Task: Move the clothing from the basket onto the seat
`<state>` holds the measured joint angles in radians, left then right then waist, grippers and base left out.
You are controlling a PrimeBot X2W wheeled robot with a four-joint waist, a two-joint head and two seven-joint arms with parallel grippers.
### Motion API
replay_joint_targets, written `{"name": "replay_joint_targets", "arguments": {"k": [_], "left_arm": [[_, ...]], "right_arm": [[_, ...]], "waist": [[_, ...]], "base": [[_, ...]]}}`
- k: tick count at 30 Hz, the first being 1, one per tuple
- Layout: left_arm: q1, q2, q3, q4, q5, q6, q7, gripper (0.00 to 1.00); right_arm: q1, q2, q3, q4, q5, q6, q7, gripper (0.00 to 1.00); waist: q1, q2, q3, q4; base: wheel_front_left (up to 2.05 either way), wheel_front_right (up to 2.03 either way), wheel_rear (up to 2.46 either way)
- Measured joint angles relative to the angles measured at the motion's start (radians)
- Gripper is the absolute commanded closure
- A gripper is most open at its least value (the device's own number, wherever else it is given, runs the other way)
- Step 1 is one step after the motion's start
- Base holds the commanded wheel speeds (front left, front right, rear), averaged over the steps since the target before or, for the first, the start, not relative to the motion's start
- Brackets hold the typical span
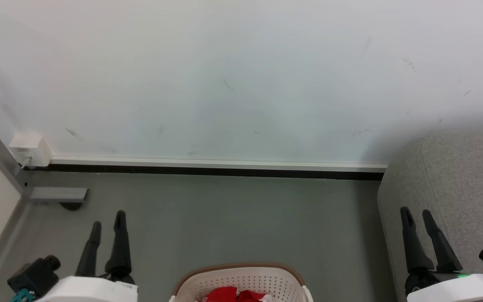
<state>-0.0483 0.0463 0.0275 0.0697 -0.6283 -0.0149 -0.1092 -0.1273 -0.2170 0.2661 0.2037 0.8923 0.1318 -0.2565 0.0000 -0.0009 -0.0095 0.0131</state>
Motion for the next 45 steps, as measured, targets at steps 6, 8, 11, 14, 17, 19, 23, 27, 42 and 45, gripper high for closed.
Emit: {"name": "replay_joint_targets", "arguments": {"k": [6, 8, 11, 14, 17, 19, 23, 27, 42, 45], "left_arm": [[0.007, 0.010, -0.014, 0.034, 0.079, 0.003, -0.025, 0.00], [0.007, 0.011, -0.016, 0.035, 0.105, 0.004, -0.030, 0.00], [0.007, 0.012, -0.021, 0.032, 0.132, 0.007, -0.035, 0.00], [0.007, 0.014, -0.025, 0.031, 0.162, 0.007, -0.043, 0.00], [0.007, 0.015, -0.029, 0.029, 0.191, 0.007, -0.051, 0.00], [0.007, 0.016, -0.030, 0.026, 0.208, 0.007, -0.053, 0.00], [0.007, 0.018, -0.032, 0.021, 0.248, 0.012, -0.065, 0.00], [0.007, 0.018, -0.033, 0.019, 0.280, 0.012, -0.077, 0.00], [0.007, 0.018, -0.041, 0.016, 0.414, 0.005, -0.107, 0.00], [0.007, 0.018, -0.041, 0.016, 0.438, 0.005, -0.113, 0.00]], "right_arm": [[-0.007, 0.029, -0.035, 0.022, -0.108, 0.000, 0.000, 0.00], [-0.008, 0.033, -0.045, 0.022, -0.132, 0.000, 0.000, 0.00], [-0.008, 0.042, -0.053, 0.022, -0.169, 0.000, 0.000, 0.00], [-0.008, 0.055, -0.058, 0.023, -0.208, 0.000, 0.000, 0.00], [-0.008, 0.060, -0.063, 0.027, -0.242, 0.000, 0.000, 0.00], [-0.008, 0.063, -0.064, 0.030, -0.267, 0.000, 0.000, 0.00], [-0.008, 0.069, -0.064, 0.038, -0.306, 0.000, 0.000, 0.00], [-0.008, 0.081, -0.064, 0.044, -0.345, 0.000, 0.000, 0.00], [-0.008, 0.098, -0.077, 0.044, -0.472, 0.000, -0.001, 0.00], [-0.008, 0.104, -0.081, 0.045, -0.497, 0.000, -0.001, 0.00]], "waist": [[0.0000, 0.0000, -0.004, -0.001], [0.0000, 0.0000, -0.005, -0.001], [0.0000, 0.0000, -0.006, -0.001], [0.0000, 0.0000, -0.007, 0.000], [0.0000, 0.0000, -0.006, 0.003], [0.0000, 0.0000, -0.006, 0.004], [0.0000, 0.0000, -0.004, 0.005], [0.0000, 0.0000, -0.002, 0.007], [0.0000, 0.0000, 0.001, 0.006], [0.0000, 0.0000, 0.001, 0.005]], "base": [[0.00, 0.00, 0.00], [0.00, 0.00, 0.00], [0.00, 0.00, 0.00], [0.00, 0.00, 0.00], [0.00, 0.00, 0.00], [0.00, 0.00, 0.00], [0.00, 0.00, 0.00], [0.00, 0.00, 0.00], [0.00, 0.00, 0.00], [0.00, 0.00, 0.00]]}}
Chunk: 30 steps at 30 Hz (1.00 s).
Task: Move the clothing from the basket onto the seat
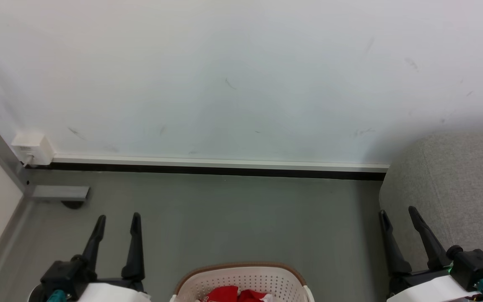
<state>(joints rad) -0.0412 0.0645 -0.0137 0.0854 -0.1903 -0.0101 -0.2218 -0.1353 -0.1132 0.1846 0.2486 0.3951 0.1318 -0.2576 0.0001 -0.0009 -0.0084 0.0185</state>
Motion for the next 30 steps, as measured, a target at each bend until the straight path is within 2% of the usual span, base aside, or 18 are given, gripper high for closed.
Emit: {"name": "replay_joint_targets", "arguments": {"k": [22, 30], "left_arm": [[-0.001, 0.000, -0.003, -0.002, 0.152, -0.011, -0.040, 0.00], [0.000, -0.005, -0.005, -0.003, 0.164, -0.009, -0.042, 0.00]], "right_arm": [[-0.002, 0.041, -0.030, 0.007, -0.171, 0.000, 0.000, 0.00], [-0.002, 0.044, -0.030, 0.007, -0.162, 0.000, 0.000, 0.00]], "waist": [[0.0000, 0.0000, -0.004, -0.003], [0.0000, 0.0000, -0.007, -0.002]], "base": [[0.00, 0.00, 0.00], [0.00, 0.00, 0.00]]}}
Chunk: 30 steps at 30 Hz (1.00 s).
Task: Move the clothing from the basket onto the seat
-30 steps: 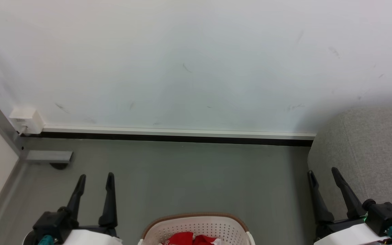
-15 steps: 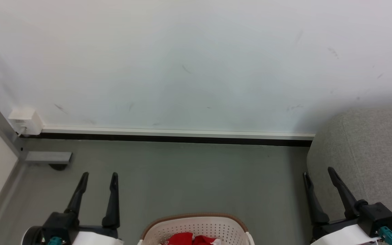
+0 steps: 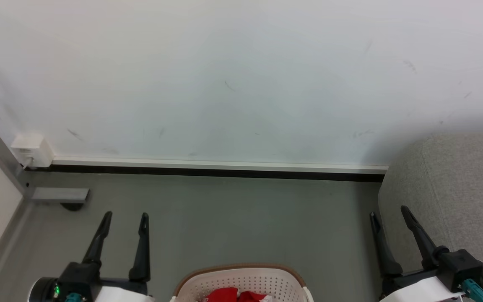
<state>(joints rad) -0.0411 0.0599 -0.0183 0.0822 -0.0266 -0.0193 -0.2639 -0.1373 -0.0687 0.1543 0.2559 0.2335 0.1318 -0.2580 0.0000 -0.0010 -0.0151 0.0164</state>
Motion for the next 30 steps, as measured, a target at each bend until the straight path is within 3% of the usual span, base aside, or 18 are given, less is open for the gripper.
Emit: {"name": "replay_joint_targets", "arguments": {"k": [30], "left_arm": [[-0.004, -0.009, 0.016, 0.008, -0.019, -0.016, 0.000, 0.00]], "right_arm": [[-0.021, -0.002, 0.001, -0.007, 0.023, 0.000, 0.000, 0.00]], "waist": [[0.0000, 0.0000, 0.037, -0.053]], "base": [[0.00, 0.00, 0.00]]}}
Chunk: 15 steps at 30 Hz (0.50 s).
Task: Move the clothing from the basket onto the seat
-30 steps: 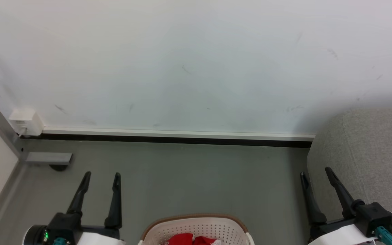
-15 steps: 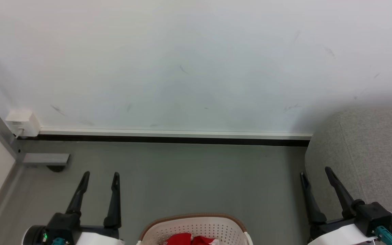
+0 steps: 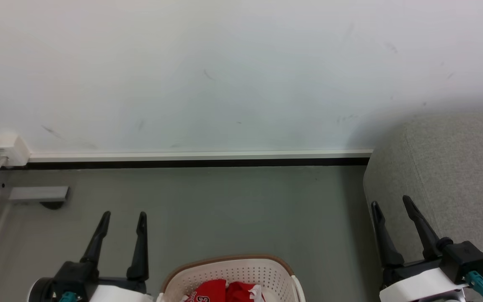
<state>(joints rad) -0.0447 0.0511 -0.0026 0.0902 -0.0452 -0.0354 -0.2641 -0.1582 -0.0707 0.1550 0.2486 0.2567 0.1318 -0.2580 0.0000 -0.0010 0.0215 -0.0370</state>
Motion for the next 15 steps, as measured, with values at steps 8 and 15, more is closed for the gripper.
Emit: {"name": "replay_joint_targets", "arguments": {"k": [8, 15], "left_arm": [[-0.037, -0.002, -0.008, 0.037, -0.032, -0.013, 0.000, 0.00], [-0.109, -0.002, -0.038, 0.131, -0.050, -0.038, 0.000, 0.00]], "right_arm": [[-0.043, -0.001, -0.001, -0.028, 0.004, 0.000, 0.000, 0.00], [-0.093, -0.009, -0.018, -0.061, -0.001, 0.000, 0.000, 0.00]], "waist": [[0.0000, 0.0000, 0.073, -0.034], [0.0001, 0.0000, 0.171, -0.064]], "base": [[0.00, 0.00, 0.00], [0.00, 0.00, 0.00]]}}
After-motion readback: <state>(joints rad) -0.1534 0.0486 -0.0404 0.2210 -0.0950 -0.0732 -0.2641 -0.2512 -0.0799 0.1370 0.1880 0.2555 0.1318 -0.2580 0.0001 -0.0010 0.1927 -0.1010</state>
